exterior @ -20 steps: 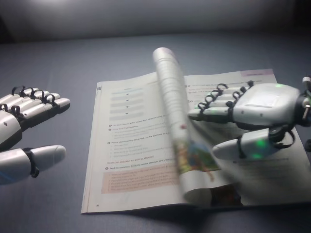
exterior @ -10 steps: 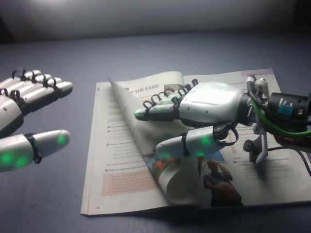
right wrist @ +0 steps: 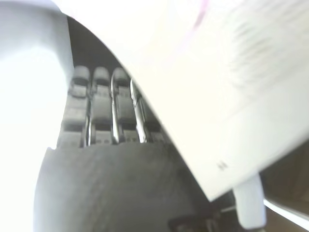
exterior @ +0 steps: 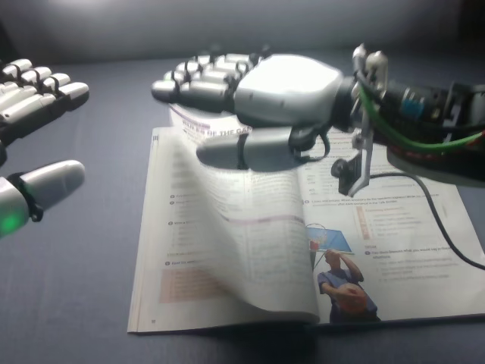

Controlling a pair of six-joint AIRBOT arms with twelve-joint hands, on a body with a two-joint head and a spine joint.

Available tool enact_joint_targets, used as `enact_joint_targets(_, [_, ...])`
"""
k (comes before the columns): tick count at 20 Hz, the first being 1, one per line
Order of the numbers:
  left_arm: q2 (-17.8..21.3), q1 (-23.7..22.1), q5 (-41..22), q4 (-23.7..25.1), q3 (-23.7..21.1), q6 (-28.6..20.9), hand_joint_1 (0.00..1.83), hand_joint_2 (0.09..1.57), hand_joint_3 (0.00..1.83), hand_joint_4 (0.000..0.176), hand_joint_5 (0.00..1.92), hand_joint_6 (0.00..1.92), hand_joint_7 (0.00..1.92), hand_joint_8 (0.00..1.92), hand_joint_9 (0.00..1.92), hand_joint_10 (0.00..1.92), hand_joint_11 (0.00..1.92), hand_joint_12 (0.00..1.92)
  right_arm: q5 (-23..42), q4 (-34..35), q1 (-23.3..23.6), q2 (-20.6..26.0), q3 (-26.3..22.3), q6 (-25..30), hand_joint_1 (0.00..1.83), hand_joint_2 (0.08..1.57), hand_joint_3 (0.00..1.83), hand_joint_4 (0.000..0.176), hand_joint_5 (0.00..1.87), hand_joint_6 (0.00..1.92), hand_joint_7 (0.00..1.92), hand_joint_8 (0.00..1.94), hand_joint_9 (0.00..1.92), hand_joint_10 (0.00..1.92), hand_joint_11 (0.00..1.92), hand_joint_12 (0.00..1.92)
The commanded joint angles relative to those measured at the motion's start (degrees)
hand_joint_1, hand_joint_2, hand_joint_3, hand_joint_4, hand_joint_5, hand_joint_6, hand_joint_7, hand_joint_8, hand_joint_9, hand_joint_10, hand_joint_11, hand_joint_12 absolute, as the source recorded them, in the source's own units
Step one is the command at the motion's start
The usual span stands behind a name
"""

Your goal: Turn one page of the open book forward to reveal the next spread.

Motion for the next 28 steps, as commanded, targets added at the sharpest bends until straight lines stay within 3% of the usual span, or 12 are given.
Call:
enact_joint_targets(1, [0.32, -0.20, -7.83, -0.54, -0.06, -0.15, 0.00, 1.41, 0.01, 0.000, 0.24, 0.00, 0.19, 0.00, 0.11, 0.00, 0.03, 0.07, 6.24, 2.34, 0.59, 0.89, 0.33, 0.25, 0.04, 1.57, 0.19, 0.000, 0.11, 0.01, 0.09, 0.00, 0.06, 0.00, 0.02, 0.06])
enact_joint_targets(4, [0.28, 0.01, -7.12, -0.83, 0.01, -0.08, 0.00, 1.41, 0.01, 0.000, 0.24, 0.00, 0.20, 0.00, 0.12, 0.01, 0.04, 0.08, 9.23, 5.93, 0.59, 2.67, 0.67, 0.25, 0.00, 1.55, 0.06, 0.000, 0.14, 0.00, 0.15, 0.00, 0.12, 0.00, 0.08, 0.10])
enact_joint_targets(9, [0.33, 0.30, -7.09, -1.05, -0.13, -0.08, 0.00, 1.41, 0.00, 0.000, 0.23, 0.00, 0.18, 0.00, 0.09, 0.00, 0.02, 0.08, 12.14, 7.92, 0.71, 6.97, -0.22, 0.26, 0.00, 1.53, 0.01, 0.000, 0.09, 0.00, 0.10, 0.00, 0.08, 0.00, 0.03, 0.08])
enact_joint_targets(14, [0.14, 0.47, -9.26, -1.51, -0.72, -0.10, 0.00, 1.42, 0.00, 0.000, 0.25, 0.01, 0.20, 0.01, 0.12, 0.01, 0.05, 0.10, 17.90, 12.19, -2.12, 14.70, -5.68, -1.64, 0.00, 1.56, 0.02, 0.000, 0.11, 0.01, 0.09, 0.01, 0.06, 0.02, 0.05, 0.02])
enact_joint_targets(19, [-0.83, 0.62, -14.02, -1.86, -0.98, -1.80, 0.00, 1.39, 0.00, 0.000, 0.23, 0.00, 0.19, 0.00, 0.11, 0.00, 0.01, 0.09, 33.13, 23.75, -12.53, 22.89, -11.55, -1.89, 0.00, 1.57, 0.05, 0.000, 0.14, 0.01, 0.13, 0.01, 0.11, 0.01, 0.10, 0.06])
enact_joint_targets(21, [-1.33, 0.69, -15.72, -1.85, -1.12, -2.48, 0.00, 1.37, 0.00, 0.000, 0.21, 0.00, 0.16, 0.00, 0.06, 0.00, 0.00, 0.00, 39.36, 27.49, -17.06, 24.93, -13.58, -1.89, 0.05, 1.57, 0.07, 0.000, 0.17, 0.00, 0.16, 0.00, 0.13, 0.01, 0.12, 0.09])
enact_joint_targets(22, [-1.52, 0.71, -16.48, -1.85, -1.19, -2.88, 0.00, 1.38, 0.00, 0.000, 0.22, 0.00, 0.17, 0.00, 0.05, 0.00, 0.00, 0.00, 42.49, 29.09, -18.97, 26.17, -14.91, -1.89, 0.08, 1.56, 0.03, 0.000, 0.20, 0.01, 0.21, 0.01, 0.18, 0.01, 0.16, 0.13])
enact_joint_targets(23, [-1.68, 0.71, -17.19, -1.84, -1.23, -3.25, 0.04, 1.35, 0.00, 0.017, 0.22, 0.00, 0.16, 0.00, 0.03, 0.00, 0.00, 0.00, 45.35, 30.19, -20.85, 27.30, -16.09, -1.90, 0.09, 1.57, 0.00, 0.000, 0.21, 0.01, 0.23, 0.01, 0.19, 0.01, 0.09, 0.24])
enact_joint_targets(24, [-1.79, 0.71, -17.91, -1.82, -1.28, -3.57, 0.05, 1.35, 0.00, 0.009, 0.21, 0.00, 0.15, 0.00, 0.03, 0.00, 0.00, 0.00, 48.09, 31.33, -22.81, 28.25, -17.29, -1.90, 0.10, 1.56, 0.00, 0.000, 0.21, 0.00, 0.23, 0.00, 0.18, 0.00, 0.02, 0.38])
enact_joint_targets(26, [-2.20, 0.84, -19.48, -1.72, -1.30, -4.49, 0.13, 1.36, 0.00, 0.000, 0.24, 0.01, 0.17, 0.01, 0.06, 0.01, 0.00, 0.00, 53.94, 34.06, -27.17, 29.62, -19.36, -1.90, 0.15, 1.55, 0.00, 0.000, 0.17, 0.00, 0.16, 0.01, 0.10, 0.01, 0.00, 0.19])
enact_joint_targets(28, [-2.57, 1.04, -21.15, -1.60, -1.36, -5.47, 0.13, 1.38, 0.00, 0.000, 0.18, 0.00, 0.15, 0.00, 0.08, 0.01, 0.03, 0.01, 59.37, 36.67, -31.57, 29.77, -20.89, -1.91, 0.42, 1.56, 0.01, 0.000, 0.18, 0.00, 0.11, 0.00, 0.06, 0.00, 0.00, 0.14])
